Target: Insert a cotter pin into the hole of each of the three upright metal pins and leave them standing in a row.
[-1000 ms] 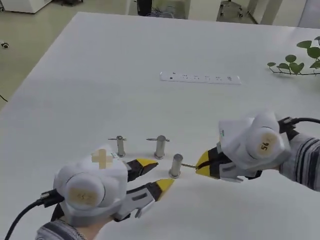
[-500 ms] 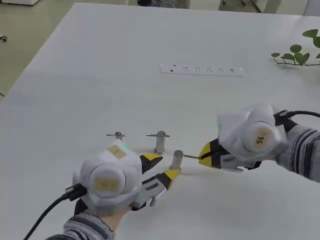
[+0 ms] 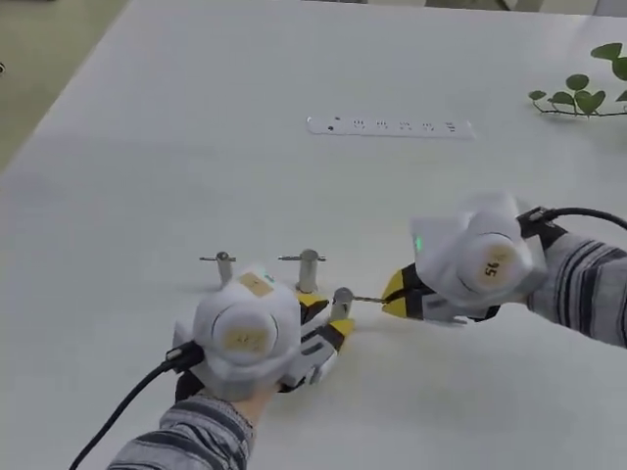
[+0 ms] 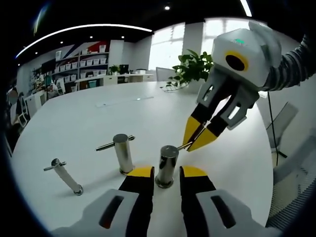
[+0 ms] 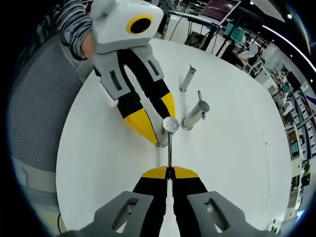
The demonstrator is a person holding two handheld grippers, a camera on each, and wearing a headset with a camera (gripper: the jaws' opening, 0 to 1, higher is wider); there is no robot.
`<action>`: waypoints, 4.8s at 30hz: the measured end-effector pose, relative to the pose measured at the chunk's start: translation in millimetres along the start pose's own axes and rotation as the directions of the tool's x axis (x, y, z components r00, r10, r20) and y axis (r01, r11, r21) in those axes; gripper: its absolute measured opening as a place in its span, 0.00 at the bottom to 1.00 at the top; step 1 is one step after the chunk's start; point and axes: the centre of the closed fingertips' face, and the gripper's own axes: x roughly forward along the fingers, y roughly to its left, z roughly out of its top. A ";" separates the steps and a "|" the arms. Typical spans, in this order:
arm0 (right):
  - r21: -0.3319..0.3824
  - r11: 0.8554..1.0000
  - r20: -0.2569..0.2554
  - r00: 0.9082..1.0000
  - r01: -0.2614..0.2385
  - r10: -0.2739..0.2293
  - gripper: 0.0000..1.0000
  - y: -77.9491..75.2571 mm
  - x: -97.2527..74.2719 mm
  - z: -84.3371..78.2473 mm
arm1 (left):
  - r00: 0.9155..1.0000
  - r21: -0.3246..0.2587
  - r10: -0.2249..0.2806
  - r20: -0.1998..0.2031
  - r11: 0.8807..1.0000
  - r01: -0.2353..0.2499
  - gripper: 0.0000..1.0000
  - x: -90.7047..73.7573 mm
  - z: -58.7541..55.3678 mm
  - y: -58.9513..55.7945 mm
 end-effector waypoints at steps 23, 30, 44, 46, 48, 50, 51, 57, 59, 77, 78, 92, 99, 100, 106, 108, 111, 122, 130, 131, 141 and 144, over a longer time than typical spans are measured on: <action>-0.016 1.000 -0.012 1.000 -0.001 0.001 0.00 0.9 -5.4 2.3 | 1.000 0.020 0.024 -0.020 1.000 -0.024 0.11 11.5 -4.0 1.0; -0.002 1.000 -0.008 1.000 -0.001 0.001 0.00 3.3 -6.8 3.0 | 0.999 0.014 0.024 -0.023 1.000 -0.024 0.11 12.0 -4.6 1.4; 0.029 1.000 -0.007 1.000 0.008 -0.008 0.00 3.6 -3.3 1.7 | 0.999 -0.001 0.022 -0.028 1.000 -0.022 0.11 12.0 -4.9 1.1; 0.034 0.999 -0.007 1.000 0.010 -0.009 0.00 4.0 -1.8 0.8 | 0.999 -0.003 0.026 -0.029 1.000 -0.026 0.11 12.1 -4.9 1.2; 0.042 0.999 -0.006 1.000 0.011 -0.011 0.00 3.8 -0.8 -0.3 | 0.999 -0.005 0.029 -0.032 1.000 -0.029 0.11 12.0 -4.8 1.0; 0.053 0.999 -0.004 1.000 0.009 -0.009 0.00 4.1 0.0 -1.2 | 0.999 -0.003 0.032 -0.034 0.999 -0.032 0.11 12.1 -4.8 1.0; 0.054 0.998 -0.004 1.000 0.010 -0.009 0.00 4.0 0.8 -1.6 | 0.999 -0.004 0.033 -0.035 0.999 -0.033 0.11 12.1 -4.8 1.1; 0.062 0.998 -0.007 1.000 0.011 -0.010 0.00 3.0 3.7 -3.5 | 0.999 -0.014 0.038 -0.037 0.999 -0.039 0.11 12.4 -5.1 1.4; 0.070 0.997 -0.004 1.000 0.011 -0.011 0.00 3.1 4.2 -3.8 | 0.999 -0.015 0.039 -0.038 0.999 -0.040 0.11 12.3 -5.1 1.5; 0.084 0.996 0.043 0.999 0.024 -0.028 0.00 3.8 -2.9 1.2 | 0.998 -0.017 0.045 -0.049 0.999 -0.046 0.11 11.9 -5.5 1.3; 0.087 0.996 0.054 0.998 0.021 -0.026 0.00 4.4 -4.3 3.9 | 0.998 -0.017 0.045 -0.050 0.999 -0.046 0.11 11.8 -5.6 1.3; 0.019 1.000 0.057 0.998 0.012 -0.013 0.00 1.9 -7.4 14.9 | 0.998 -0.013 0.047 -0.048 0.999 -0.047 0.10 11.0 -5.5 1.2; 0.031 1.000 0.085 0.996 -0.003 0.000 0.00 2.8 -4.6 24.8 | 0.998 -0.001 0.052 -0.043 0.999 -0.052 0.10 11.4 -5.3 1.0; 0.032 0.999 0.087 0.996 -0.003 0.001 0.00 2.9 -4.1 25.4 | 0.998 -0.001 0.052 -0.042 0.999 -0.053 0.10 11.4 -5.3 0.9; 0.049 0.999 0.110 0.994 -0.003 -0.003 0.00 1.8 -0.6 31.0 | 0.997 -0.007 0.061 -0.037 0.998 -0.061 0.10 11.9 -5.4 1.4; 0.055 0.998 0.115 0.993 -0.005 -0.001 0.00 1.6 -0.1 32.5 | 0.997 -0.011 0.063 -0.035 0.998 -0.063 0.10 12.1 -5.3 1.3; 0.064 0.998 0.120 0.993 -0.007 -0.001 0.00 1.3 0.5 33.9 | 0.997 -0.015 0.064 -0.035 0.998 -0.064 0.11 12.4 -5.6 1.6; 0.142 0.990 0.136 0.991 -0.011 -0.009 0.08 -4.4 -9.8 35.8 | 0.997 -0.013 0.067 -0.036 0.998 -0.067 0.11 13.1 -5.9 1.8; 0.144 0.990 0.124 0.992 -0.008 -0.009 0.00 -1.1 -9.6 28.7 | 0.997 -0.029 0.066 -0.037 0.997 -0.067 0.11 13.7 -6.7 1.8; 0.146 0.989 0.126 0.992 -0.009 -0.009 0.00 -1.0 -9.4 29.2 | 0.997 -0.029 0.066 -0.037 0.997 -0.067 0.11 13.8 -6.7 1.9; 0.155 0.988 0.132 0.991 -0.014 -0.006 0.00 -0.5 -6.8 34.2 | 0.997 -0.036 0.065 -0.038 0.997 -0.066 0.11 14.2 -7.2 1.9; 0.153 0.988 0.132 0.991 -0.018 -0.003 0.00 0.5 -5.8 35.8 | 0.997 -0.037 0.066 -0.036 0.997 -0.067 0.11 14.2 -7.3 1.6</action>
